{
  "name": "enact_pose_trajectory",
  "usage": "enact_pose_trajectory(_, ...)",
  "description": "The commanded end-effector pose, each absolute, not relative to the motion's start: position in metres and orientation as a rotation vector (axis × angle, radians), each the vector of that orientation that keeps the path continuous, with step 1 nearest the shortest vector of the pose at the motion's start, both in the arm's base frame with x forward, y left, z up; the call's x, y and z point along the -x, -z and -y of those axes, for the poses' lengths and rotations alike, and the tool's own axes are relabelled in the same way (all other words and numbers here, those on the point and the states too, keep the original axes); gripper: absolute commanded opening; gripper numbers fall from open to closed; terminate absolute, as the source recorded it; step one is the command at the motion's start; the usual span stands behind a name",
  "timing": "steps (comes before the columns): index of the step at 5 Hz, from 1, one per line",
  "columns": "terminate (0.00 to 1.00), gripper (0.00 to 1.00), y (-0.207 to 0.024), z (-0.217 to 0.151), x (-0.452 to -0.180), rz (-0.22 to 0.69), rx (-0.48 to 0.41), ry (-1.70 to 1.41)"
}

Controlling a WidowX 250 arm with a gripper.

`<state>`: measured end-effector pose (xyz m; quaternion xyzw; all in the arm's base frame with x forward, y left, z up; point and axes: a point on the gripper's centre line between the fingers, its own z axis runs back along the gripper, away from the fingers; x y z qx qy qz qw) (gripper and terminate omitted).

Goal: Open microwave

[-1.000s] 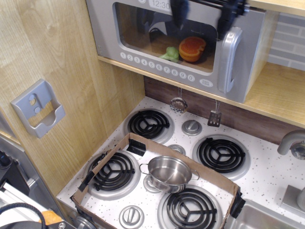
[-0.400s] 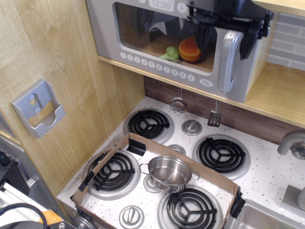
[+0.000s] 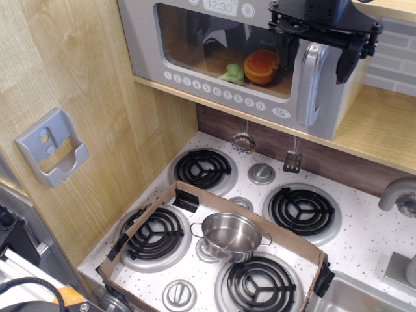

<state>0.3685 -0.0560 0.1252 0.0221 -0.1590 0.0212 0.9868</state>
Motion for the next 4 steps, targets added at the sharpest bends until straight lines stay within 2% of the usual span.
enact_pose_trajectory(1, 0.00, 1.00, -0.144, 0.056, -0.386, 0.388, -0.047, 0.008)
enact_pose_trajectory(2, 0.00, 0.00, -0.144, 0.055, -0.384, 0.388, -0.045, -0.018)
enact_pose_trajectory(4, 0.00, 0.00, -0.137, 0.051, -0.372, 0.373, -0.031, -0.075)
